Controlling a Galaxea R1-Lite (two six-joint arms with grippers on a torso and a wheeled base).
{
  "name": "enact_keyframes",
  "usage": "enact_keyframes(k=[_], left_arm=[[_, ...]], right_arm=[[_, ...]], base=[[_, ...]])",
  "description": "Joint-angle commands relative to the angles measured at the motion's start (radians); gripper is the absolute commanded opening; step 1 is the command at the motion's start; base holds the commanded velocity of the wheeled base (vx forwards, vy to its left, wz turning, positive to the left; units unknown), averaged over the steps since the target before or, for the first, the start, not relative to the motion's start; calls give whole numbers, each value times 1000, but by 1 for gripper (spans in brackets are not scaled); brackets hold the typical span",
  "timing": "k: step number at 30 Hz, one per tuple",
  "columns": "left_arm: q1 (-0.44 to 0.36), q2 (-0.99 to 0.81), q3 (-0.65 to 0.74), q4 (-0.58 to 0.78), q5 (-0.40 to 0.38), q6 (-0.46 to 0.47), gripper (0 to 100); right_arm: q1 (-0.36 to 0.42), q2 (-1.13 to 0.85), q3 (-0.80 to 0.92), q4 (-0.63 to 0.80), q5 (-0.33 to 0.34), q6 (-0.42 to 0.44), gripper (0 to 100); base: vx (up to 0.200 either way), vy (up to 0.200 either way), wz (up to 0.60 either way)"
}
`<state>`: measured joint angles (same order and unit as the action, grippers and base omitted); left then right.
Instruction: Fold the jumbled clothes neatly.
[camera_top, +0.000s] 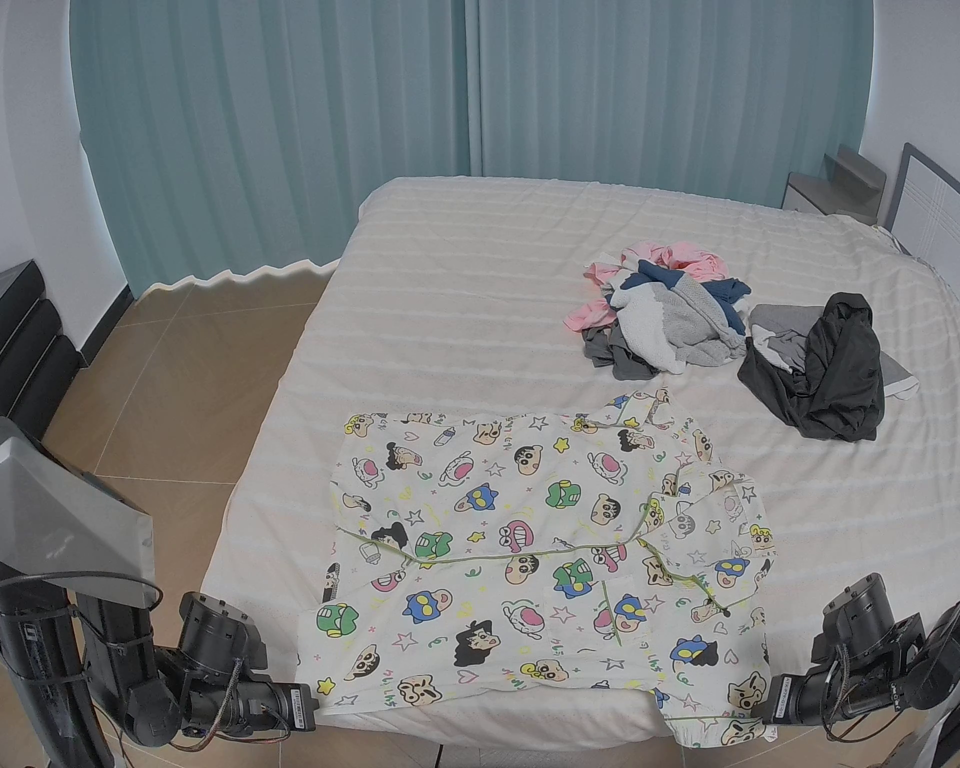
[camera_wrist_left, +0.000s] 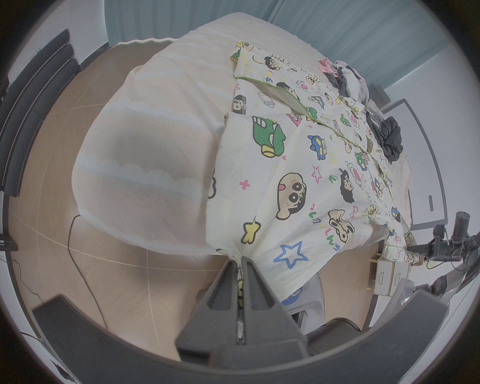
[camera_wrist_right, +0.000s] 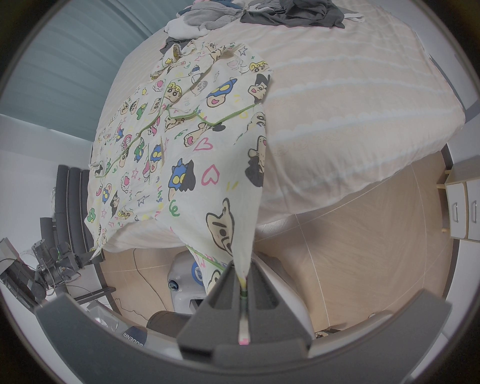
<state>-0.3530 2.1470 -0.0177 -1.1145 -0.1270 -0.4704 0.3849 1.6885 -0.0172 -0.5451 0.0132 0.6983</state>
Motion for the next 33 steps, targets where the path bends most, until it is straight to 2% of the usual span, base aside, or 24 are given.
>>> enact_keyframes(k=[1,6,11,15,25,33], left_arm=[[2,-12,16,1,0,1,0],[5,-10,12,-13,-2,1,0],[52,-19,-39,-90,0,-11,0],[74,-42,-76,-143,0,-62,0],[86,-47,-219,-148,14,-126,0],[126,5,-329,-146,21,-131,0]], right_arm=[[15,-24,17,7,1,0,0],[28,-26,17,1,-2,6,0],[-9,-64,13,-88,1,13,0],[-64,-87,-10,-164,-1,10,0],[-118,-67,-155,-171,5,12,0],[-143,40,-263,-174,5,15,0]], base=[[0,0,0],[0,0,0],[0,0,0],[0,0,0],[0,0,0],[0,0,0]])
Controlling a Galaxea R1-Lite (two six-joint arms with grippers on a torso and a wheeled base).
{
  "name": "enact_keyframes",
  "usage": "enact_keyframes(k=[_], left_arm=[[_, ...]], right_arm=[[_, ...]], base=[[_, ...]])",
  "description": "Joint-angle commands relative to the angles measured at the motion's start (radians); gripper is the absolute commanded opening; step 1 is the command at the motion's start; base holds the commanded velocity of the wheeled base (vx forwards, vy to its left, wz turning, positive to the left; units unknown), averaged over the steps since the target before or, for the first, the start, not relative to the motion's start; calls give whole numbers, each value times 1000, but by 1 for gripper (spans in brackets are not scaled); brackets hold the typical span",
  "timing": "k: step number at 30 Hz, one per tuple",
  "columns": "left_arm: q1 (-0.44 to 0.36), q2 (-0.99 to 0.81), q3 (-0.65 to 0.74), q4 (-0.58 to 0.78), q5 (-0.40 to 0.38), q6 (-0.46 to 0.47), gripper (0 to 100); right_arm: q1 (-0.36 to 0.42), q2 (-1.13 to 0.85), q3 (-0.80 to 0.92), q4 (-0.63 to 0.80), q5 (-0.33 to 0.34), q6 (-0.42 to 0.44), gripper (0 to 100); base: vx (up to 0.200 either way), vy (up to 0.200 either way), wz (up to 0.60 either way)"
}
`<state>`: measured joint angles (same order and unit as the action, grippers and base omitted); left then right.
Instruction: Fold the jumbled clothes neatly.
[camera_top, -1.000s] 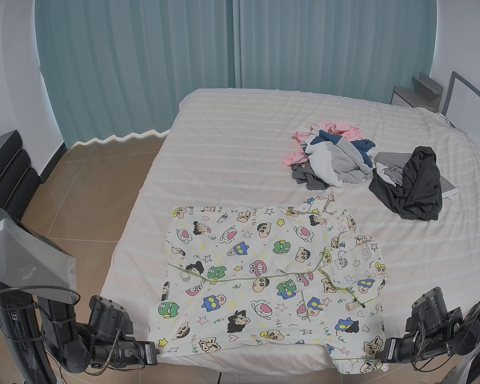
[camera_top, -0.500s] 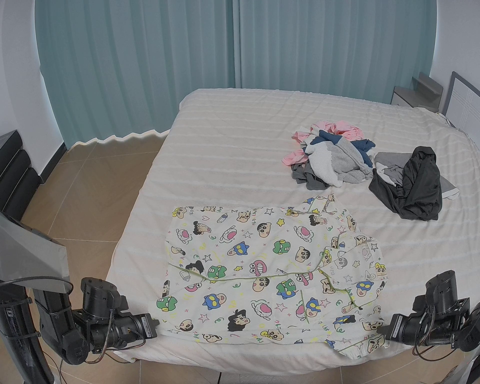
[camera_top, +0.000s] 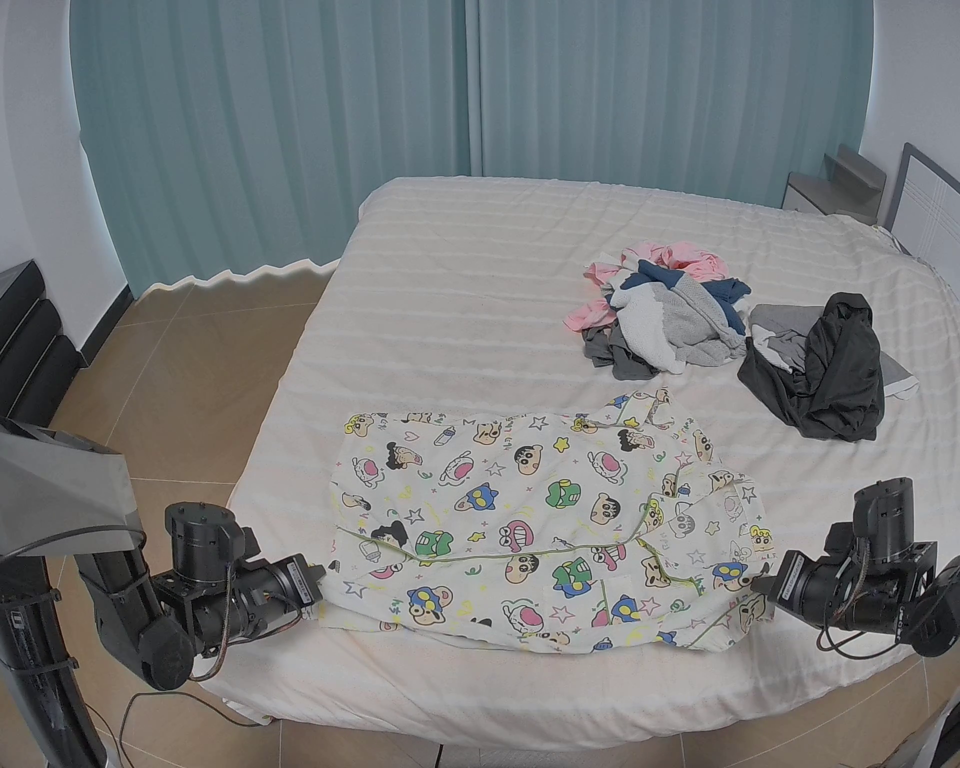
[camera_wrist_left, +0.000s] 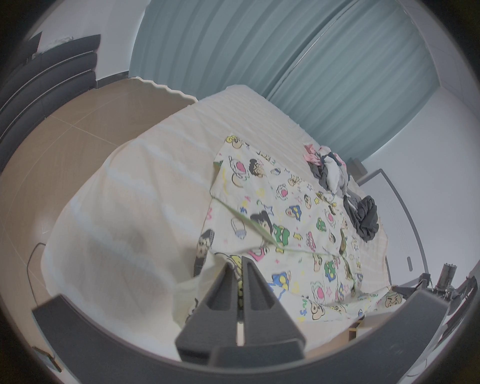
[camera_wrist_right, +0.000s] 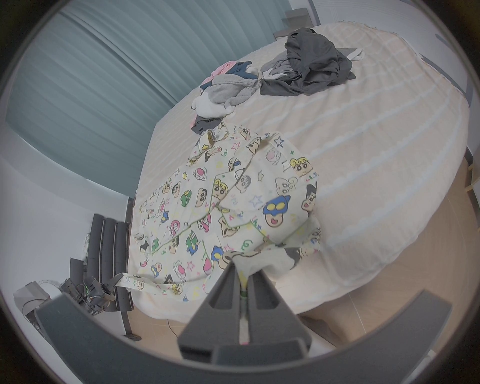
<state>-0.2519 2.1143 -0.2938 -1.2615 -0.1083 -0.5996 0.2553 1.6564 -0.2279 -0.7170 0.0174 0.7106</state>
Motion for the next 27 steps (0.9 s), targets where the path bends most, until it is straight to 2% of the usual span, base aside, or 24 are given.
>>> enact_keyframes(k=[1,9,20,27], left_arm=[[34,46,-67,1,2,-2,0],[46,76,-142,4,16,-49,0],[54,178,-248,11,21,-59,0],[62,202,-266,10,19,-63,0]], right_arm=[[-16,88,-68,-2,-1,3,0],[-37,177,-142,-7,-2,9,0],[-42,342,-162,-266,-5,13,0],[-74,391,-228,-323,-1,9,0]], base=[[0,0,0],[0,0,0],[0,0,0],[0,0,0]])
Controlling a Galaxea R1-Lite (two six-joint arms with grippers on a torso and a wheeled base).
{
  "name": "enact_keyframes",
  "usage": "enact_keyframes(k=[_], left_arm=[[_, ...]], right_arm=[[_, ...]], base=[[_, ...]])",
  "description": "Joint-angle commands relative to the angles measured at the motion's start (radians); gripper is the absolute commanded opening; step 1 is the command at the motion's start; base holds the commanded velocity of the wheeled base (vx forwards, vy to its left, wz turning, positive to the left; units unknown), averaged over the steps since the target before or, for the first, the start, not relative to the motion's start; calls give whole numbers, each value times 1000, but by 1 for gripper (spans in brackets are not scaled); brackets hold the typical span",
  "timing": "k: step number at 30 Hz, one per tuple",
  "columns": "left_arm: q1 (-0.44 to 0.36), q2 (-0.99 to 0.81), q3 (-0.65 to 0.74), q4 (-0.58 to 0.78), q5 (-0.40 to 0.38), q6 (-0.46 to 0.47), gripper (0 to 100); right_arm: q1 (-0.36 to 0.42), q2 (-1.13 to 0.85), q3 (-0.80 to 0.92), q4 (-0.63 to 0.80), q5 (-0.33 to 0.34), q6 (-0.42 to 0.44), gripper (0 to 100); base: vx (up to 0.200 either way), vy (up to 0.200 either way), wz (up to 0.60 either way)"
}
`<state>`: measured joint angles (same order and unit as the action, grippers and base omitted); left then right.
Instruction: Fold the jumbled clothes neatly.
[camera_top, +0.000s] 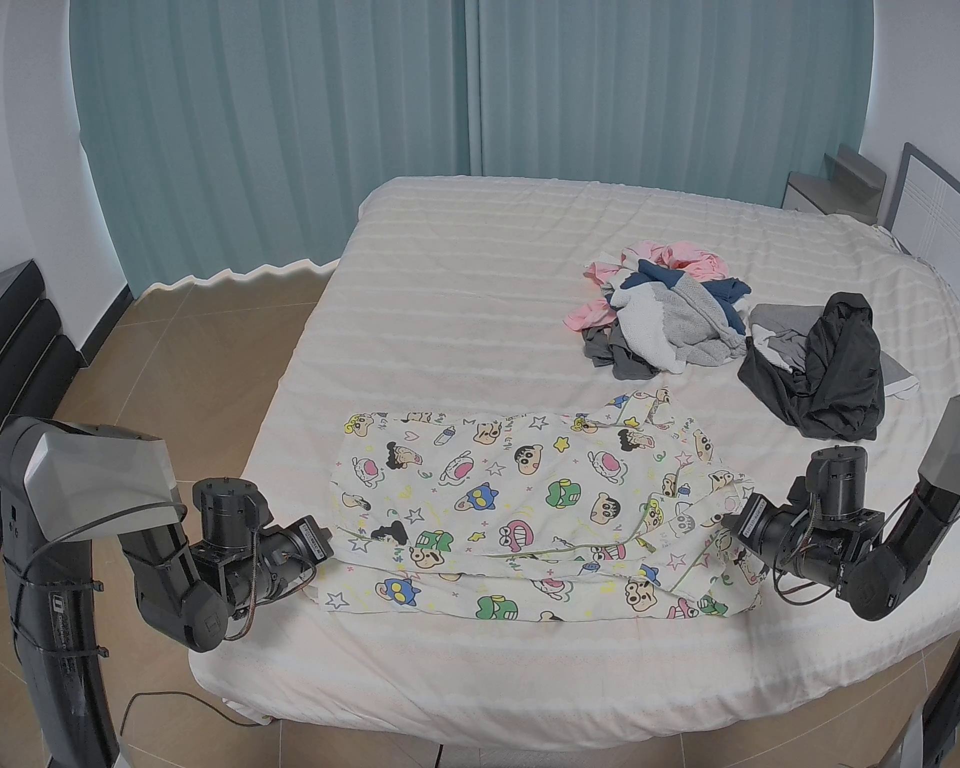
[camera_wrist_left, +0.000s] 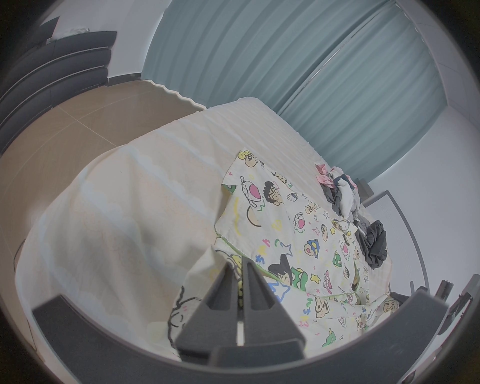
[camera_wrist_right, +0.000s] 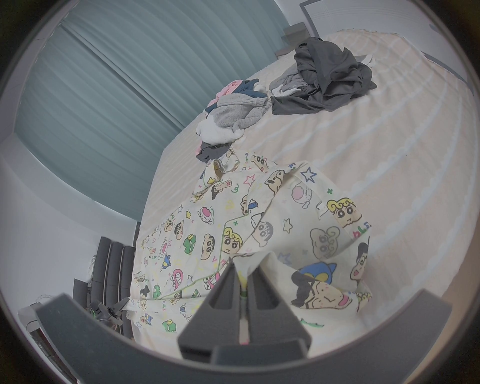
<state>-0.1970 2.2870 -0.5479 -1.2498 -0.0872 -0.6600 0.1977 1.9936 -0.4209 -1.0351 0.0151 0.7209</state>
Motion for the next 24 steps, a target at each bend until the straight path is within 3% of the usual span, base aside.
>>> enact_keyframes(k=[1,5,24], left_arm=[[7,29,-15,-2,0,-4,0],[7,29,-40,-2,0,-59,0],[8,29,-63,-10,-3,-113,0]], right_arm=[[-20,57,-47,-5,2,-1,0],[-30,63,-90,-3,5,-3,0],[-49,119,-176,-5,29,-3,0]], base=[[0,0,0],[0,0,0],[0,0,0]])
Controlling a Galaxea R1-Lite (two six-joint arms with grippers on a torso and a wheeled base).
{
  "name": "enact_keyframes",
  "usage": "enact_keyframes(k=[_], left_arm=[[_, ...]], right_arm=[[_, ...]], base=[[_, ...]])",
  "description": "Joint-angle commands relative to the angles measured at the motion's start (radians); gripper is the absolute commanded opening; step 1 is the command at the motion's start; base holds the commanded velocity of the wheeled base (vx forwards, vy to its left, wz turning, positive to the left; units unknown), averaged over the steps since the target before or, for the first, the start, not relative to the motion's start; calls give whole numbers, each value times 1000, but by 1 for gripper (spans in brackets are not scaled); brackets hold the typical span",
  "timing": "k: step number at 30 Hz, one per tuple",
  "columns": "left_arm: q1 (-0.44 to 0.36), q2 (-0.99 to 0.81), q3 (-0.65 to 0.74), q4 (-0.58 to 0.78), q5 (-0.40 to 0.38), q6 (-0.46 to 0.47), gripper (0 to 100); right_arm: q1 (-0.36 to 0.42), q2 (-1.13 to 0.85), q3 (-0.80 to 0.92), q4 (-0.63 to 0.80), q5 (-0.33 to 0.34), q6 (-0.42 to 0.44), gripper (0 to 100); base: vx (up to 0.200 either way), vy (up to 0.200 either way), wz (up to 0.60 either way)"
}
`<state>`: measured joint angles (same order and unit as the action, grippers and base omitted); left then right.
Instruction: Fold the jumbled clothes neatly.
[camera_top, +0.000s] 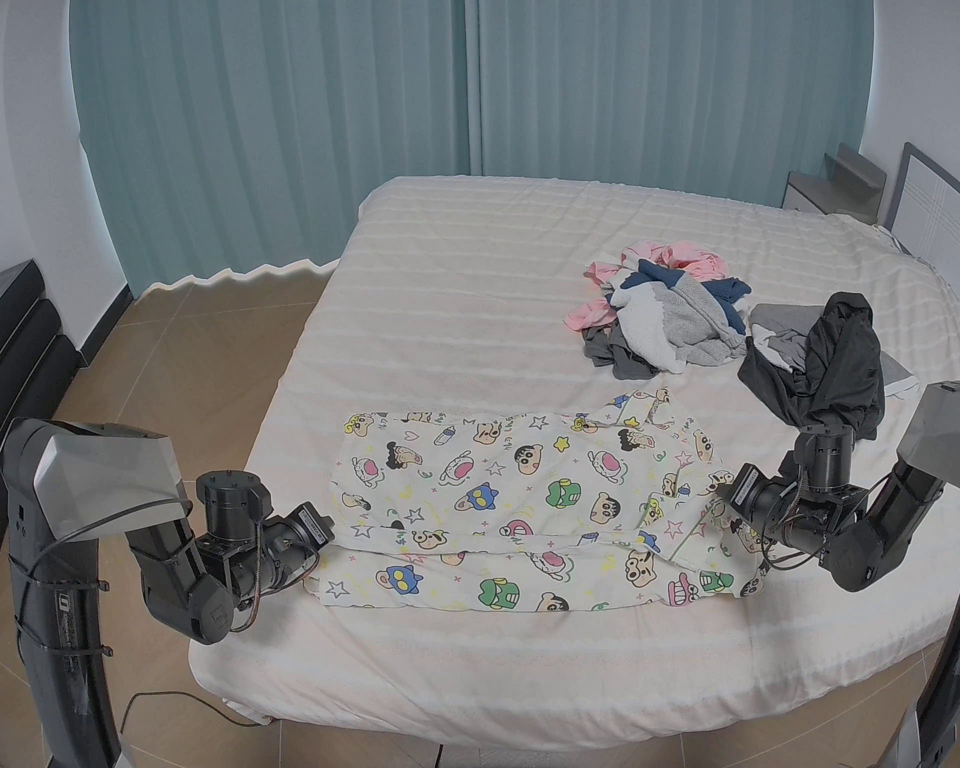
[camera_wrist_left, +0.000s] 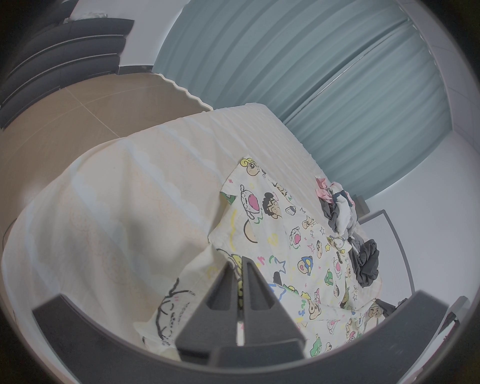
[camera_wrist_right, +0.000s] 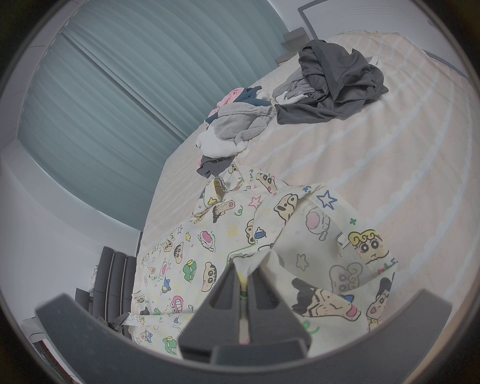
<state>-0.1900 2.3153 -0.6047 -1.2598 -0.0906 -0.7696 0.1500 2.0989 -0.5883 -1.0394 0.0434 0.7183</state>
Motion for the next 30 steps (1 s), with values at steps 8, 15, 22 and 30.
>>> enact_keyframes(k=[8,15,22,30], left_arm=[[6,-1,-9,-1,-3,-20,100],[35,-48,-10,-18,42,-40,100],[83,-191,17,-26,61,-56,100],[119,-376,221,-23,-63,-88,100]], right_arm=[[-4,32,-31,-4,12,0,100],[-47,4,-38,-27,10,10,100],[-112,-74,-33,-13,7,98,100],[-1,-200,163,19,10,210,100]], base=[[0,0,0],[0,0,0],[0,0,0],[0,0,0]])
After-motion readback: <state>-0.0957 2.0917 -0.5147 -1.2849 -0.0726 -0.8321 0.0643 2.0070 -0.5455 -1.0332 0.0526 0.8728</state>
